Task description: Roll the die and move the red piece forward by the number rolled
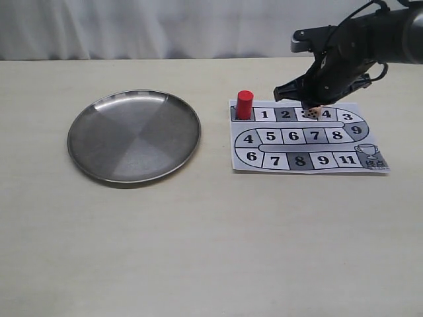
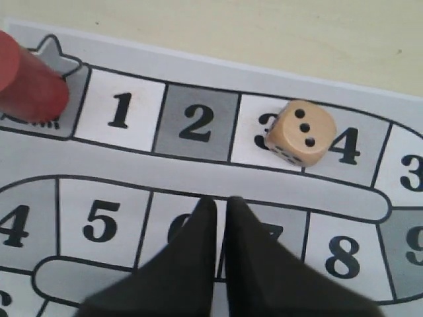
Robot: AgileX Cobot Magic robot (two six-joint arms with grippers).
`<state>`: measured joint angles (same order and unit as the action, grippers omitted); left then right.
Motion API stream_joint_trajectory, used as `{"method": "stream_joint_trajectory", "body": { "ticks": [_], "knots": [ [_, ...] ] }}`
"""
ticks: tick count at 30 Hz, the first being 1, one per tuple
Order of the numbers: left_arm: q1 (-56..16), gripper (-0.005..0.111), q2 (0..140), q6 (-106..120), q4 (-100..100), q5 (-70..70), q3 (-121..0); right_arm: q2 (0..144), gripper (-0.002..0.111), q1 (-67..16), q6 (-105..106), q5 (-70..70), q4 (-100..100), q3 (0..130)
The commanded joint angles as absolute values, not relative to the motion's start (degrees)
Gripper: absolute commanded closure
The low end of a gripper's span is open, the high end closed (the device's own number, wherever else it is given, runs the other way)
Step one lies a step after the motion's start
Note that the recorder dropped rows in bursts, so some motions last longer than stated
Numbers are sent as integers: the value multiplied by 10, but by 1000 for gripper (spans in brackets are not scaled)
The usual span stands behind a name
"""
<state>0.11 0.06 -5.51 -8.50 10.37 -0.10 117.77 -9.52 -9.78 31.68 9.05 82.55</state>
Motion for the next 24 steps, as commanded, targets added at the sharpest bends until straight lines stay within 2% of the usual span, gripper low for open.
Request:
{"method": "stream_joint_trajectory", "body": {
  "ticks": [1,10,24],
  "knots": [
    [0,107,0,-56,-81,99,0,1215,104,-77,-98,312,95,823],
    [0,107,0,-56,-83,99,0,1248,104,-49,-98,285,95,823],
    [0,107,0,-56,-83,99,0,1264,104,-48,-98,270,95,823]
  ]
}}
